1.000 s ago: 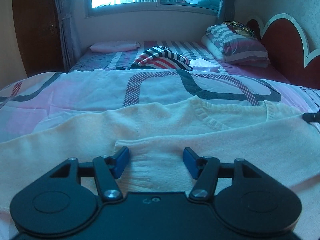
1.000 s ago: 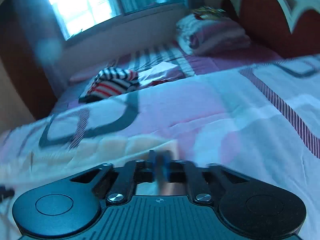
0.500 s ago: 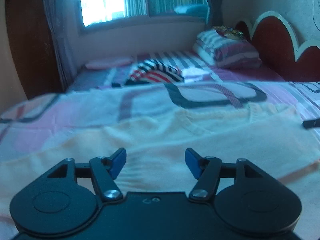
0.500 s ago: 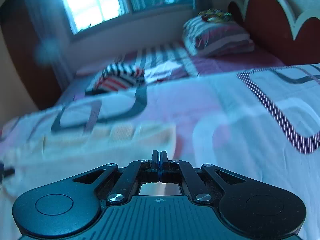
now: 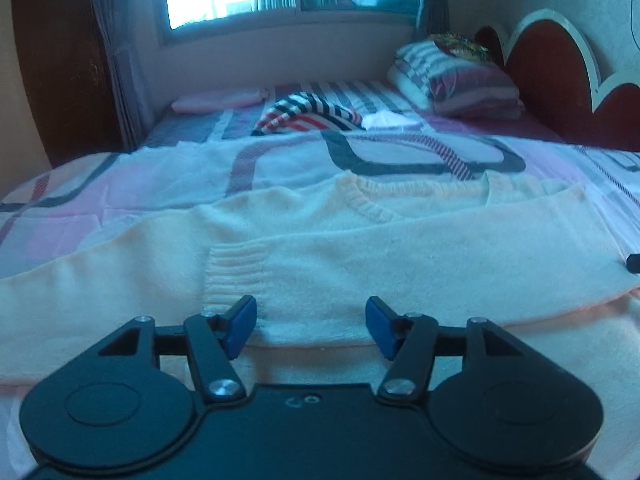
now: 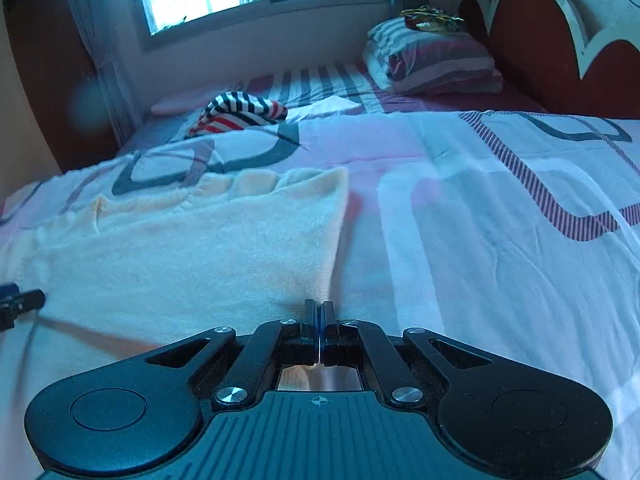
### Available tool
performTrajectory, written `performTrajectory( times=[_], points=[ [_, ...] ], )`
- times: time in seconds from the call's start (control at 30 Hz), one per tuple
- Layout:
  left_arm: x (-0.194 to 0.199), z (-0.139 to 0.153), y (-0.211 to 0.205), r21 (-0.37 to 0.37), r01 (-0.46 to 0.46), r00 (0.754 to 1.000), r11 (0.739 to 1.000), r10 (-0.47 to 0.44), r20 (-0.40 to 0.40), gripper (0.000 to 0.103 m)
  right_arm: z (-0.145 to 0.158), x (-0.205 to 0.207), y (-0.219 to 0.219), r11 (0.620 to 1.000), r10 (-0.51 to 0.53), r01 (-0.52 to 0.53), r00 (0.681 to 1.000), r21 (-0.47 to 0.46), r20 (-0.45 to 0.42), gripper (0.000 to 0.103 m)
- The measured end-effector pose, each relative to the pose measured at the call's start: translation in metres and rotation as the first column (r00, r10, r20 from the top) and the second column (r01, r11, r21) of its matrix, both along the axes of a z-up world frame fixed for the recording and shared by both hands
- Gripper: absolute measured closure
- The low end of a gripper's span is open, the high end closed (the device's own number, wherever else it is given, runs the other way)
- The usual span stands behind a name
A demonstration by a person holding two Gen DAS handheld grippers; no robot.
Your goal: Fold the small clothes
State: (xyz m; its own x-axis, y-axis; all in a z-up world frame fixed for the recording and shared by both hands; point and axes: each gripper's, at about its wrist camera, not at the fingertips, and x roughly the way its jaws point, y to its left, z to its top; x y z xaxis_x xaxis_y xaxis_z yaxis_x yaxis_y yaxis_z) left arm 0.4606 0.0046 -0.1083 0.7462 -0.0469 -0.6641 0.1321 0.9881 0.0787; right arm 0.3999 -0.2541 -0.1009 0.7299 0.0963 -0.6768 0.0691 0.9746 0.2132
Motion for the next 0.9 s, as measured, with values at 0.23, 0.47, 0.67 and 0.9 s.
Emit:
performTrajectory(
  times=[0.23,0.47,0.67,0.9],
  points=[
    [-0.002,-0.008,-0.003,0.001,-0.023,0.999,1.000,0.023,-0.023,0.038,-0.004,-0.007,0.019,0.997,0.035,-0.037,0.999,-0.070,-0.032,0.103],
    [-0.011,-0.008,0.013,-0.016,-0.061,0.998,0.998,0.061,-0.009,0.030,-0.003,-0.003,0.024,0.998,0.019,-0.021,0.999,-0.053,-0.048,0.103],
    [-0.041,-0.011,0.103,-0.018,-0.223,0.975,0.975,0.223,0.006,0.024,0.001,-0.010,0.030,1.000,0.009,-0.009,0.999,-0.010,-0.033,0.103],
    [-0.079,-0.002,0.262,-0.160,-0.527,0.846,0.835,0.533,-0.004,0.033,-0.003,-0.011,0.043,0.999,-0.006,0.007,0.999,0.037,-0.036,0.103]
  ],
)
